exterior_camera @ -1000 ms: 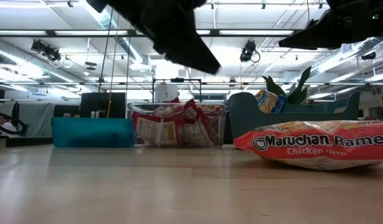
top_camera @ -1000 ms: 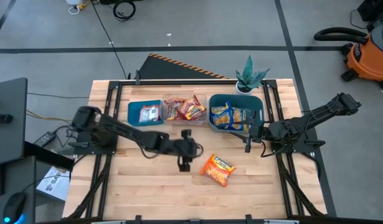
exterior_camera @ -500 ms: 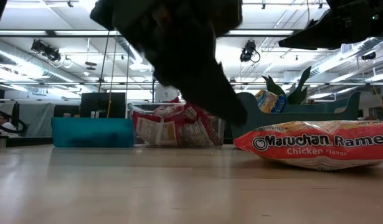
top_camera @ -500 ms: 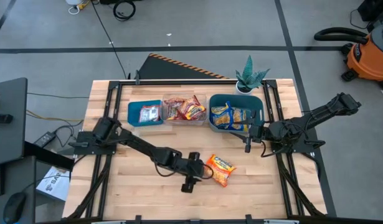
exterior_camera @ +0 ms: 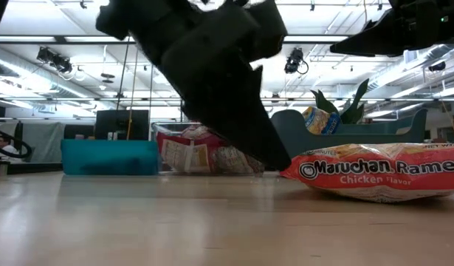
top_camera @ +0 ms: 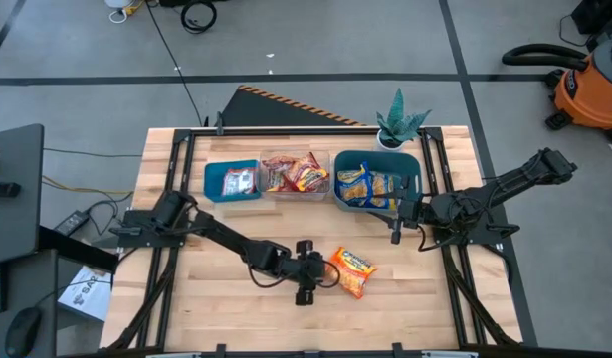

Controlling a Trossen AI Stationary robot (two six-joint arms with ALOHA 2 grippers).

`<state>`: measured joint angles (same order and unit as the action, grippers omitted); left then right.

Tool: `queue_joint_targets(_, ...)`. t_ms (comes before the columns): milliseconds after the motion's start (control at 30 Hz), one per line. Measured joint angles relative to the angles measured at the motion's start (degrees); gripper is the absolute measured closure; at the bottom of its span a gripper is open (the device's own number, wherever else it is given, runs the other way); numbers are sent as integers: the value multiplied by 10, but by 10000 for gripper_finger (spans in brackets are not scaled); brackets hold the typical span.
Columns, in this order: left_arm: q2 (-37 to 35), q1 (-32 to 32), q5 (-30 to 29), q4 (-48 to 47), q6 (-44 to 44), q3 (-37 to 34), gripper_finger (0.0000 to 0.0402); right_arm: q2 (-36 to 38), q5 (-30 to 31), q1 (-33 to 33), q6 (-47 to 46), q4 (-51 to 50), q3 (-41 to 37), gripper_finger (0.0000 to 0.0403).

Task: Sort Maruchan noodles
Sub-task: Put the orange noodle pack into the blue bin

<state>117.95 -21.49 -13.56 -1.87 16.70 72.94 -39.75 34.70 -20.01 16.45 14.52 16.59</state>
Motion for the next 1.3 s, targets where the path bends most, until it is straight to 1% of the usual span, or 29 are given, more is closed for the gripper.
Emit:
queue_joint_targets(100,11,2,0,8,22,0,237,0,0,0,0,0,0,204)
queue_joint_targets(233,26,2,-9,11,26,0,238,0,0,0,0,0,0,204)
queue_joint_targets(300,28,3,-20,13,37,0,241,0,0,0,0,1,0,204)
queue_joint_targets(400,28,3,-21,18,37,0,250,0,0,0,0,0,0,204)
queue_joint_targets(467,28,3,-17,22,37,0,257,0,0,0,0,0,0,204)
queue_joint_targets(567,28,6,5,40,37,0,262,0,0,0,0,0,0,204)
queue_joint_targets(700,28,8,9,47,37,0,272,0,0,0,2,0,0,204)
queue_joint_targets(900,28,15,9,46,24,0,309,0,1,0,2,0,0,204)
queue_joint_targets(1133,21,29,9,42,5,0,391,0,1,0,-4,-6,0,204)
queue_joint_targets(1300,-14,36,3,21,-26,-1,394,0,1,0,-8,-10,0,204)
